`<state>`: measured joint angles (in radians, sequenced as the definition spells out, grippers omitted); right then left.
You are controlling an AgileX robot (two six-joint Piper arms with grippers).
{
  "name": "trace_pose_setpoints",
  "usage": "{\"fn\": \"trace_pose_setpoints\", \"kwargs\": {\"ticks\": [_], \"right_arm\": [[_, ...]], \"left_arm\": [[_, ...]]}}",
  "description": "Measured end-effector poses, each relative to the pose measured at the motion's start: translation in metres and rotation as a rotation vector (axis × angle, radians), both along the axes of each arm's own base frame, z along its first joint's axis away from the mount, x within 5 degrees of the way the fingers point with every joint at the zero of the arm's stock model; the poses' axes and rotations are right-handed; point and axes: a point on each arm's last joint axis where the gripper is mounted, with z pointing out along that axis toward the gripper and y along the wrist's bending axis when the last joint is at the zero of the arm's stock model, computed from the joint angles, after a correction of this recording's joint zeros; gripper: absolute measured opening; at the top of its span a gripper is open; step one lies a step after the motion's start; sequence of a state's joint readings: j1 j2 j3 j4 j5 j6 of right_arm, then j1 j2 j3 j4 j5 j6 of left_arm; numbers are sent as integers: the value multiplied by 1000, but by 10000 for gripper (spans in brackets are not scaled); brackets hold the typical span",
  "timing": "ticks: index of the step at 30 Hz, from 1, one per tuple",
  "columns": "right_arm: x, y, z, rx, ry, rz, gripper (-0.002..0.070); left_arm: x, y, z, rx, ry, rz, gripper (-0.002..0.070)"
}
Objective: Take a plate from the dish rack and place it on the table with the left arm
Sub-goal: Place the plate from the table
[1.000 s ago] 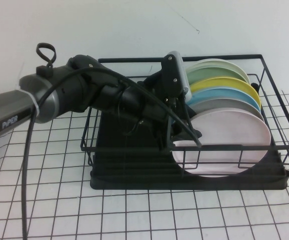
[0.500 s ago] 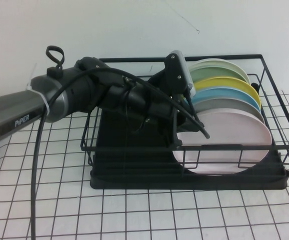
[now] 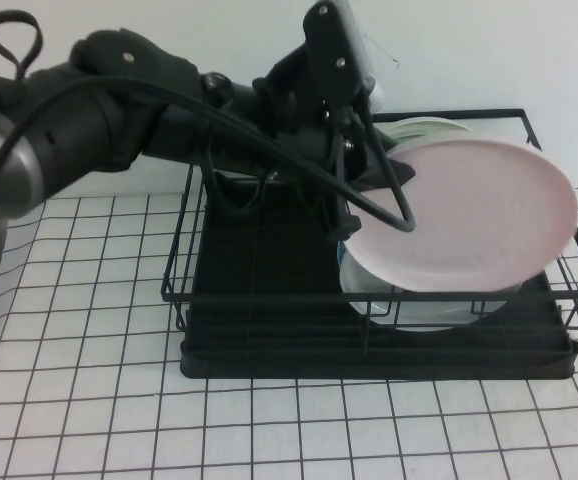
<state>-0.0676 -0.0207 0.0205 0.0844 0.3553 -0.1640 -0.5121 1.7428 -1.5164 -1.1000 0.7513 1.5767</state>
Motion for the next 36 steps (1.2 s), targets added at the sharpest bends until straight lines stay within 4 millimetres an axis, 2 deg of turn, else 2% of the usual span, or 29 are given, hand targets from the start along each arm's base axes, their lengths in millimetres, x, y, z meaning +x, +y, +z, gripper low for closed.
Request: {"fn": "trace_pose_setpoints", "kwargs": {"ticks": [3, 7, 10, 12, 17, 23, 29, 36], "right_arm": [[0, 0, 0, 0, 0, 0, -1], [0, 0, 0, 0, 0, 0, -1], [0, 0, 0, 0, 0, 0, -1], [0, 0, 0, 0, 0, 0, -1], [0, 0, 0, 0, 0, 0, -1], [0, 0, 0, 0, 0, 0, -1], [0, 0, 0, 0, 0, 0, -1], [0, 0, 0, 0, 0, 0, -1]], "left_arm": [[-14, 5, 25, -37, -19, 4, 79], [-36, 14, 52, -71, 24, 22, 78], [-49, 23, 65, -87, 140, 88, 78], [-56, 26, 64, -60, 280, 118, 78], [-70, 15, 31, 191, 544, 182, 78], [-73, -22, -27, 449, 708, 206, 78], [-71, -48, -75, 559, 826, 213, 78], [-55, -62, -117, 573, 893, 302, 78]]}}
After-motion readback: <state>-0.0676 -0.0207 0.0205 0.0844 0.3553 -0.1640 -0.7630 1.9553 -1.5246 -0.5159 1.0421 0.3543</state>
